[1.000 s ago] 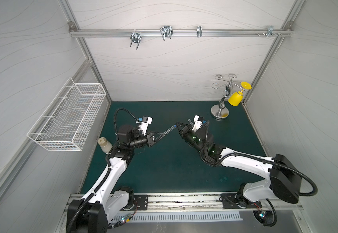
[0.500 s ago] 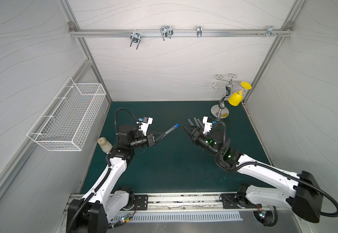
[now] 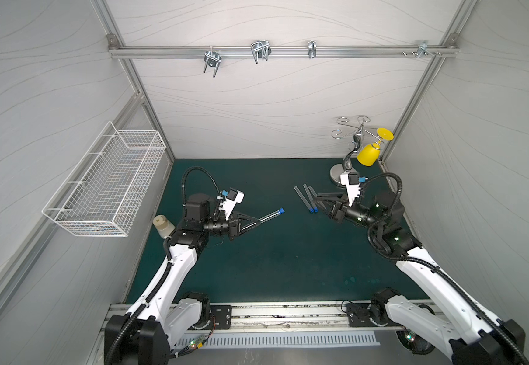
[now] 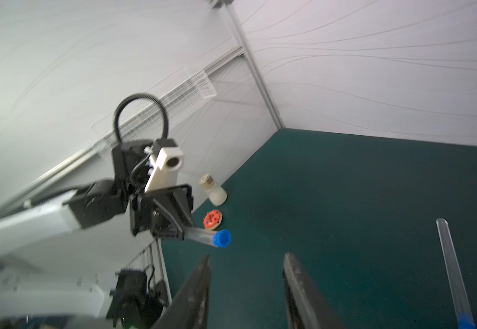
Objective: Insert stoppers into test tubes
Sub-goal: Insert the stopper into the test tube.
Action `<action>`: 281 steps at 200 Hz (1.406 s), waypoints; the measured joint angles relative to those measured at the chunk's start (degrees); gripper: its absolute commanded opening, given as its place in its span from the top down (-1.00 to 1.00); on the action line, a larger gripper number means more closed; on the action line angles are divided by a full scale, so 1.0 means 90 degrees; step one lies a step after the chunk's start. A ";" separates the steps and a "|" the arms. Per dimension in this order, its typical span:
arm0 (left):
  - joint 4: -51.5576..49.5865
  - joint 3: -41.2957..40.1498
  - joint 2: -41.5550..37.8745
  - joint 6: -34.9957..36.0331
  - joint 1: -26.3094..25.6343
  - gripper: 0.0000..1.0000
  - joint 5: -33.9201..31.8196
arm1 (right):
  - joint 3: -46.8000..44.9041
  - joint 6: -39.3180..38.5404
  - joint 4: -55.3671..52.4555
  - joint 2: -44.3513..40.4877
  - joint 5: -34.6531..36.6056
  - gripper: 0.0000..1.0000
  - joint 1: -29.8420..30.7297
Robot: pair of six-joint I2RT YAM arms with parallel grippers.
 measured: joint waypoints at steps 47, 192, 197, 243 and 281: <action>-0.0175 0.0015 0.0000 0.0214 0.0029 1.00 0.0214 | 0.0216 -0.2288 -0.0554 0.0328 -0.1209 0.24 0.0219; -0.0335 0.0036 0.0000 0.0401 0.0029 1.00 0.0527 | 0.1268 -0.6382 -0.2030 0.1877 -0.1455 0.31 0.1190; -0.0335 0.0036 0.0000 0.0401 0.0029 1.00 0.0527 | 0.1309 -0.6424 -0.2045 0.1926 -0.1428 0.32 0.1197; -0.0335 0.0036 0.0000 0.0401 0.0027 1.00 0.0544 | 0.1477 -0.6671 -0.2164 0.2132 -0.1200 0.34 0.1251; -0.0335 0.0036 0.0000 0.0401 0.0022 1.00 0.0554 | 0.1523 -0.6778 -0.2186 0.2171 -0.1076 0.36 0.1273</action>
